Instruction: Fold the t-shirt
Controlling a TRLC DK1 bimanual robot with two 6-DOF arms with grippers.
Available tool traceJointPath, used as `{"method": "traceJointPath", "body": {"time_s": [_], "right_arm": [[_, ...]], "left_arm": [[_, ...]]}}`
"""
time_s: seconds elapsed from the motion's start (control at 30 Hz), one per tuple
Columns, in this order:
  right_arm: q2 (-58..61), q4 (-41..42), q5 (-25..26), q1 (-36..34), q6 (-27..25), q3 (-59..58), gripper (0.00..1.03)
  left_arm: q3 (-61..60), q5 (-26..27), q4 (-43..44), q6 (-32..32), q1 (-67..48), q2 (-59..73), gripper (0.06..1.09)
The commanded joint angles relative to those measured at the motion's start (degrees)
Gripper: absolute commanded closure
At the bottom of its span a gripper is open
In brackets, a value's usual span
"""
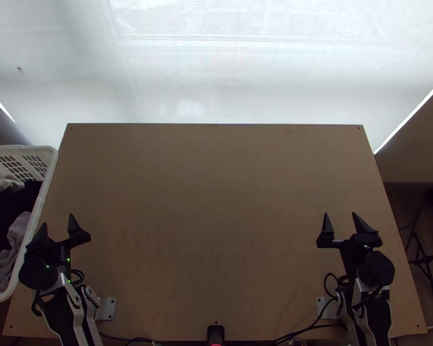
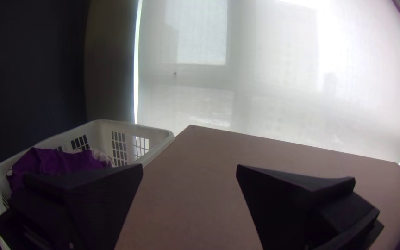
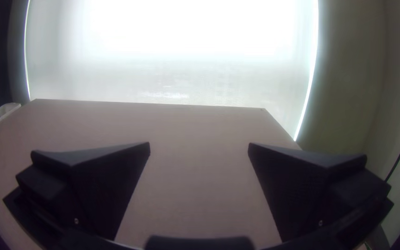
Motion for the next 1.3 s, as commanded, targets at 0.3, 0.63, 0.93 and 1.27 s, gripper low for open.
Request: {"method": "traceJointPath", "body": {"time_s": [0.3, 0.63, 0.93, 1.27], "right_arm": [[0.01, 0.01, 0.01, 0.00, 0.00, 0.02, 0.04], [0.01, 0.01, 0.01, 0.00, 0.00, 0.02, 0.04], [0.01, 0.01, 0.01, 0.44, 0.18, 0.02, 0.04], [2.12, 0.71, -0.43, 1.85, -0.08, 0.02, 0.04]], "left_arm": [[0.01, 0.02, 0.02, 0.01, 0.01, 0.01, 0.10], [0.01, 0.02, 0.02, 0.01, -0.78, 0.01, 0.10], [0.10, -3.50, 0.37, 0.36, -2.63, -0.08, 0.10], [13.55, -7.19, -3.76, 2.03, -1.84, 8.62, 0.10]]}}
